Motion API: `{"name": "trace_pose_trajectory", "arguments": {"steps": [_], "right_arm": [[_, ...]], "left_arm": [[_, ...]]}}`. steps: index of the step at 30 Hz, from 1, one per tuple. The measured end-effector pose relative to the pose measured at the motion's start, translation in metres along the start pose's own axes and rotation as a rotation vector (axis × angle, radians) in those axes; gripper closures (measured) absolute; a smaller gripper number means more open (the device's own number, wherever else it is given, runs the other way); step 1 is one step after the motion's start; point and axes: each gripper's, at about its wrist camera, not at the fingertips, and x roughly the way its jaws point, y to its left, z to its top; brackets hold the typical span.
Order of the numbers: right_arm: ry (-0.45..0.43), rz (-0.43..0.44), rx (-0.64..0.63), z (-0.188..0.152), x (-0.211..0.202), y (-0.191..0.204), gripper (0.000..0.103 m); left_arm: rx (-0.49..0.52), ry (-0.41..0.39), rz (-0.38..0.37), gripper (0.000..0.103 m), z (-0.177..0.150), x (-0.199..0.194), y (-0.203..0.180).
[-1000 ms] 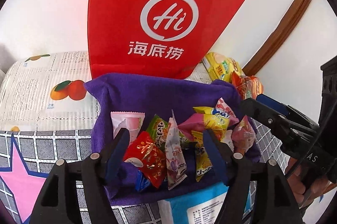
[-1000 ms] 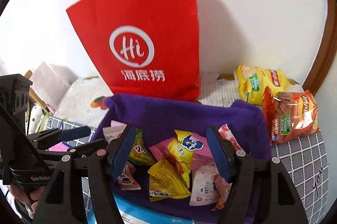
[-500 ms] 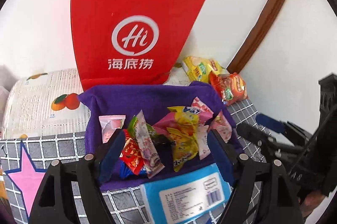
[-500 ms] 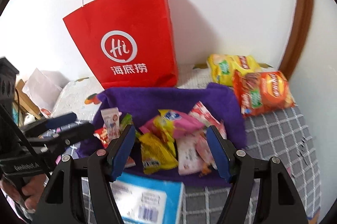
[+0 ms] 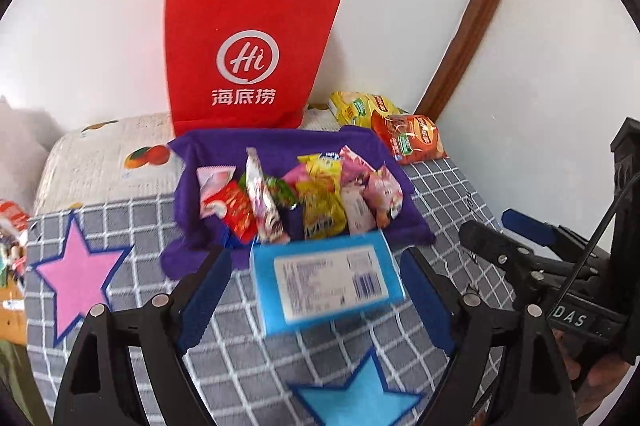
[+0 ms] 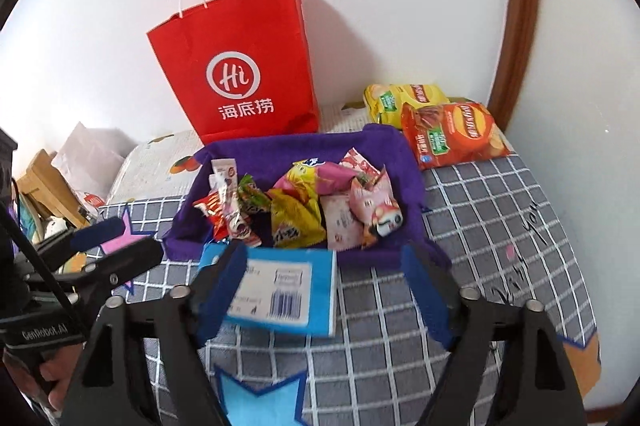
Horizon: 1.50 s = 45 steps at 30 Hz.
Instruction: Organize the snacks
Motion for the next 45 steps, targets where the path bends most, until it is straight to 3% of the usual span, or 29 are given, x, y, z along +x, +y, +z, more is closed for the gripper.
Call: {"name": "trace_pose_trajectory", "arguments": {"steps": [5,13,22,33,45], "right_arm": [[-0.023,0.009,-0.011,-0.028,-0.034,0.011,0.012],[-0.066,-0.044,-0.047,-0.069,-0.079,0.020,0.004],[-0.105,-0.076,-0.002,-0.106,-0.120,0.008,0.003],[-0.149,-0.080,-0.010,-0.148,-0.163,0.005,0.003],[-0.197,-0.084,-0.050,-0.170,-0.194,0.009,0.001]], "left_arm": [[-0.017,-0.017,0.015,0.013,-0.029,-0.029,-0.004],[0.004,-0.064,0.113,0.007,-0.067,-0.071,-0.022],[0.034,-0.107,0.185,0.007,-0.102,-0.103,-0.043],[0.012,-0.141,0.168,0.007,-0.142,-0.143,-0.054],[0.052,-0.203,0.191,0.007,-0.153,-0.174,-0.078]]}}
